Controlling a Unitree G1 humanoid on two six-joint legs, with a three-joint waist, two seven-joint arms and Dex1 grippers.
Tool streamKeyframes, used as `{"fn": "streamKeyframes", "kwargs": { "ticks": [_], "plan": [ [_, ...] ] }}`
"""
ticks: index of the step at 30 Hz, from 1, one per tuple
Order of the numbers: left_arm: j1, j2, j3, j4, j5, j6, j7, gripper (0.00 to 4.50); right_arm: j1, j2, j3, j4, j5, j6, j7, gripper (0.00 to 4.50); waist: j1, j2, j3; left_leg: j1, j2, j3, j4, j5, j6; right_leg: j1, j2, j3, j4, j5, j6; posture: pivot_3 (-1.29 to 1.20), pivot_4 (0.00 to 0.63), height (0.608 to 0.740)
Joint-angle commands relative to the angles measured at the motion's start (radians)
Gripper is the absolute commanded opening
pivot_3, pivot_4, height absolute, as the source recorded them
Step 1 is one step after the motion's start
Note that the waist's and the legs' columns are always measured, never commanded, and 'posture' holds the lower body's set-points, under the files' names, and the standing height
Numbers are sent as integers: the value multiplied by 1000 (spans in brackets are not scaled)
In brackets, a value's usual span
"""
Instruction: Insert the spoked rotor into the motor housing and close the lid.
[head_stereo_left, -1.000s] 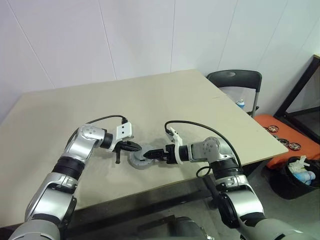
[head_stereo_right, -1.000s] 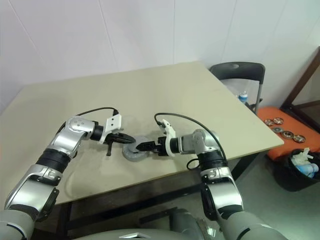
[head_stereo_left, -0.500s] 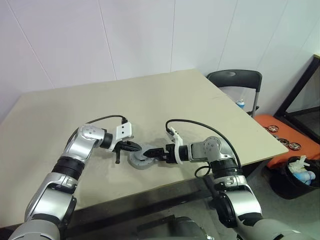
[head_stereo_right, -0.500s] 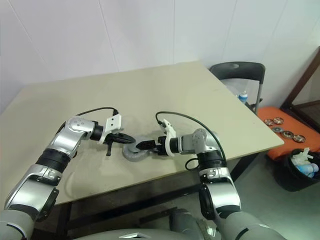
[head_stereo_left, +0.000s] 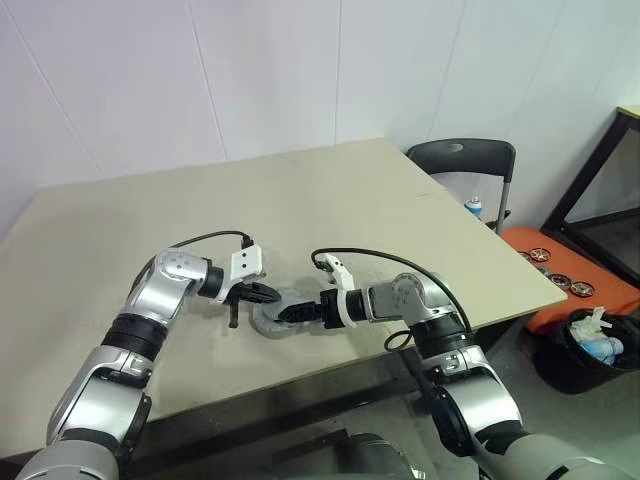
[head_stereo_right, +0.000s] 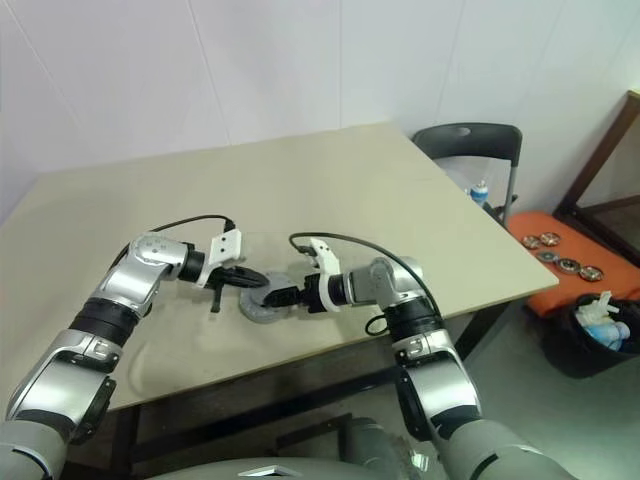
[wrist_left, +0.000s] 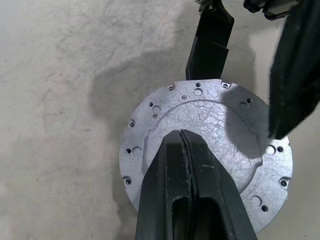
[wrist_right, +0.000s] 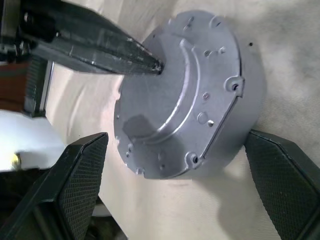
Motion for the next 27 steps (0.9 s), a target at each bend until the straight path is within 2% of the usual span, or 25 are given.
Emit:
{"fn": "streamKeyframes", "kwargs": {
  "ticks": [1, 6, 14, 18, 27],
  "plan": [
    [48, -2, -73, 50, 67, 26, -12, 0, -11, -24, -29, 32, -1, 44, -13, 4474, 3, 1, 0, 0, 0, 0, 0, 0, 0, 0, 0, 0, 0, 0, 0, 0, 0, 740],
    [48, -7, -70, 47, 66, 27, -12, 0, -22, -32, -69, 53, 14, 104, -22, 4474, 16, 1, -1, -1, -3, -1, -2, 0, 0, -1, -5, 2, 0, 7, -5, 0, 0, 740],
    [56, -2, -68, 38, 66, 30, -13, 0, -19, 9, -150, 85, 20, 166, -79, 4474, 24, 2, -1, -2, -5, -1, -3, -1, -2, -2, -6, 3, -1, 7, -5, 0, 0, 740],
    [52, -4, -69, 38, 66, 30, -11, 0, -3, 35, -139, 56, 16, 185, -102, 4474, 23, 2, -1, -2, -5, -1, -3, -1, -2, -2, -5, 2, -1, 7, -5, 0, 0, 740],
    [54, -5, -69, 29, 64, 32, -11, 0, 20, -51, -113, 64, 8, 190, -81, 4474, 27, 5, -4, -2, -6, -1, -3, -1, -2, -1, -6, 2, -2, 7, -5, 0, 0, 740]
  ]
}}
